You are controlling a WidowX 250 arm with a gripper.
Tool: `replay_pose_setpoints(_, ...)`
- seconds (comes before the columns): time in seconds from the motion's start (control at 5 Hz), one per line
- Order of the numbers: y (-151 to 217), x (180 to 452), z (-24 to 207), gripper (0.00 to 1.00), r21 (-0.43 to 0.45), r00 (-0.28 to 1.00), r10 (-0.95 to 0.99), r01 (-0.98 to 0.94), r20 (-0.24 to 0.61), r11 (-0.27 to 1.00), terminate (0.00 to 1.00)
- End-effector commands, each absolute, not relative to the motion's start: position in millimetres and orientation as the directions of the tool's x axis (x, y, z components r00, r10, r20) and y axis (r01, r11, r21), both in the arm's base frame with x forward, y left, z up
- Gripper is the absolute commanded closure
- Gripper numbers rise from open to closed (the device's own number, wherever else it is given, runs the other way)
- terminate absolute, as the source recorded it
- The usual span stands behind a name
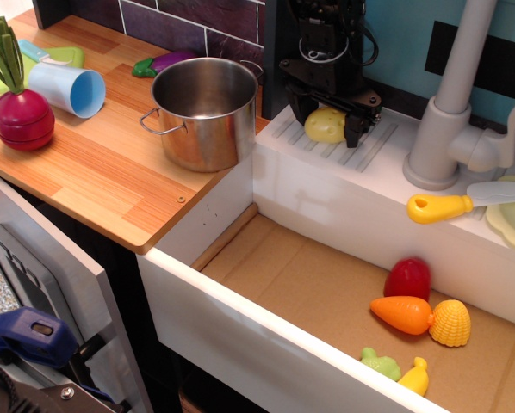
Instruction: Put potato in pot or pan
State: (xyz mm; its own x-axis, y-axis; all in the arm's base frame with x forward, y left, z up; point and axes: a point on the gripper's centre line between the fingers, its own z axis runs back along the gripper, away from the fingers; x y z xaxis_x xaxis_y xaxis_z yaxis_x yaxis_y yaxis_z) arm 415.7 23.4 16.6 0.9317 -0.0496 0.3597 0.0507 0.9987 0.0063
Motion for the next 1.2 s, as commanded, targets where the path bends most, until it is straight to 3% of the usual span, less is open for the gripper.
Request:
replay_pose_setpoints(0.0, 22, 427, 34, 1.00, 0.011, 0.915, -0.038, 0.037, 0.401, 0.999, 0.00)
replay_pose_setpoints(0.2, 22, 423, 45, 1.00, 0.011, 0.935, -0.030, 0.028, 0.353, 1.000, 0.00)
replay_pose_setpoints(0.6, 23, 410, 99, 1.00, 0.108, 0.966, -0.031, 0.004, 0.256, 0.994, 0.00)
replay_pose_setpoints(1.0, 62, 383, 125, 1.00, 0.230, 0.963, -0.032, -0.031, 0.267, 0.973, 0.00)
